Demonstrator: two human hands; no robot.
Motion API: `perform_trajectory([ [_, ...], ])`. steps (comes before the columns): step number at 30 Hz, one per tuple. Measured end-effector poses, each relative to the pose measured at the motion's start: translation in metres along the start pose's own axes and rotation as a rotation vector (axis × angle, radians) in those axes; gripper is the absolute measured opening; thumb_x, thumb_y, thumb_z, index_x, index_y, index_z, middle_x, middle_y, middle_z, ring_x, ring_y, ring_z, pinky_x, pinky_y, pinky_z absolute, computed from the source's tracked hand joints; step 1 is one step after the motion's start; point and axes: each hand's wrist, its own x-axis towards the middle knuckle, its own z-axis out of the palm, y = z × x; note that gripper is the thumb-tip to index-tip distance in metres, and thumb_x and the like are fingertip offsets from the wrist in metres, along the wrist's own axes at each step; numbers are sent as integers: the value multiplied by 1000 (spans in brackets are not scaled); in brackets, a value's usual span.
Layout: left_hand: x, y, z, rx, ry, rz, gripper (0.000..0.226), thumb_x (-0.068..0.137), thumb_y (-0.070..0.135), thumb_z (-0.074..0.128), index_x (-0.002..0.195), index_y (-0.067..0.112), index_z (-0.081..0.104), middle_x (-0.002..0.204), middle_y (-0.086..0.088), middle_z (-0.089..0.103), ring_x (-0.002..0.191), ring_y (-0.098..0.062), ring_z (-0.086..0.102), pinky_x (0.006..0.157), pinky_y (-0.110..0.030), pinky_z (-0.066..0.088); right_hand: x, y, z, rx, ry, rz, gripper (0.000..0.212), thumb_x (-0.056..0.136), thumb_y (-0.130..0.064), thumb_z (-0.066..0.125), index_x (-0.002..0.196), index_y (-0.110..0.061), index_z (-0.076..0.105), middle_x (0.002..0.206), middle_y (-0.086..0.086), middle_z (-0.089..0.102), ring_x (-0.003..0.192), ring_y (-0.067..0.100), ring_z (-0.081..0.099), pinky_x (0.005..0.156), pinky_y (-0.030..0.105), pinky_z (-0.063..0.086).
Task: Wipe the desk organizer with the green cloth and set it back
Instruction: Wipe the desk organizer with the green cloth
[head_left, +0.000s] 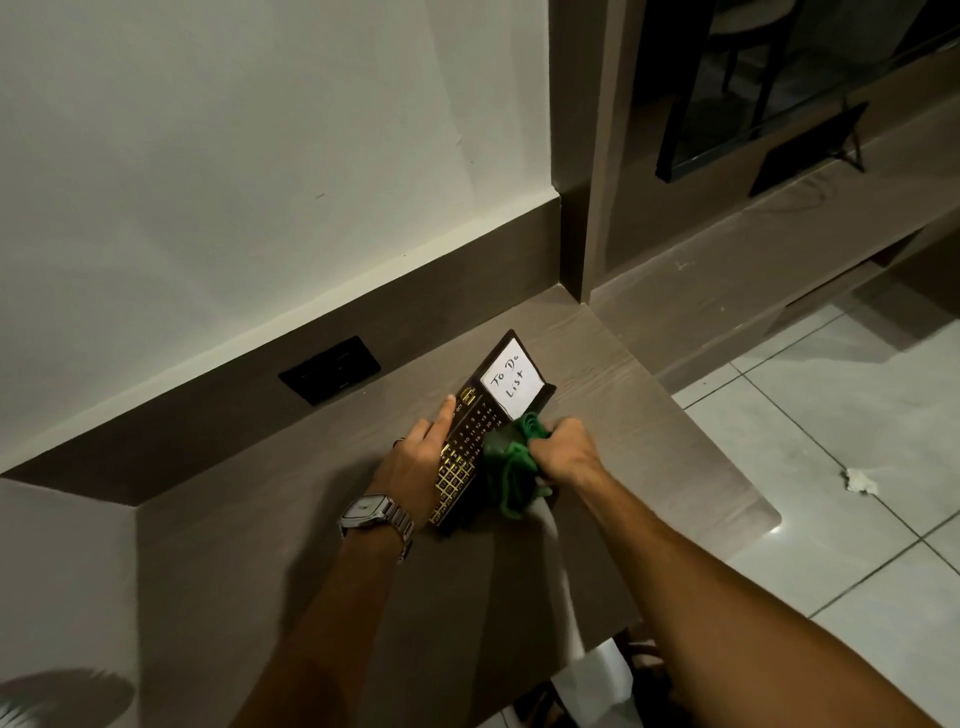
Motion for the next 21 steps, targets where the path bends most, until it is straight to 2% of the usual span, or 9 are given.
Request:
perform_trajectory([
  [2,1,0,1,21,-2,-9,98,78,-4,70,148,16,5,120,-15,52,92,-28,60,82,-43,55,6,-3,-10,50,153,-9,16,89,-7,58,96,-2,71,94,19,73,74,26,69,61,31,55],
  [4,1,0,1,20,-15,-18,100,77,-2,72,148,16,4,122,-16,51,94,-27,60,84,-43,55,-1,-5,-5,24,250,-65,20,92,-13,58,108,-7,70,89,8,69,68,15,64,57,27,54],
  [6,1,-2,-1,-1,-36,-23,100,78,2,72,148,17,3,120,-16,51,93,-27,61,83,-43,55,-17,-5,17,-63,95,-157,21,95,-15,56,113,-11,66,86,0,61,70,10,60,56,24,53],
  [8,5,-2,-1,-18,-51,-35,97,80,5,71,148,18,3,119,-16,51,91,-27,61,82,-43,55,-26,-1,30,-88,-33,-196,17,95,-14,55,107,-12,67,95,5,66,80,16,66,67,29,59],
  [11,6,0,-3,-12,-49,-34,94,82,5,68,149,18,2,117,-15,51,87,-27,59,79,-43,55,-24,4,24,39,9,-156,19,95,-12,51,103,-13,68,93,5,68,78,16,69,63,27,60],
  [14,4,-2,-2,-18,-50,-23,94,83,3,67,148,18,1,117,-16,51,88,-28,60,80,-46,55,-24,-6,25,53,-117,-286,21,94,-13,53,102,-23,70,97,0,67,86,14,68,61,15,55],
  [17,3,-2,-3,-10,-58,-35,98,82,3,69,147,22,-1,119,-14,50,92,-31,59,81,-48,53,-27,-21,31,179,-17,-384,33,88,-16,54,117,-22,69,117,4,63,107,16,61,86,25,54],
  [18,1,0,-3,-10,-49,-35,97,82,4,69,147,22,-1,119,-14,50,91,-31,59,80,-48,54,-28,-21,31,174,13,-393,35,88,-17,53,119,-22,68,119,4,61,107,15,59,87,25,53],
  [21,-3,4,-3,-13,11,29,89,83,4,68,146,17,7,114,-18,55,85,-33,61,75,-48,56,-31,-8,27,52,-197,-341,32,88,-11,51,116,-18,66,112,2,62,89,6,61,60,8,50],
])
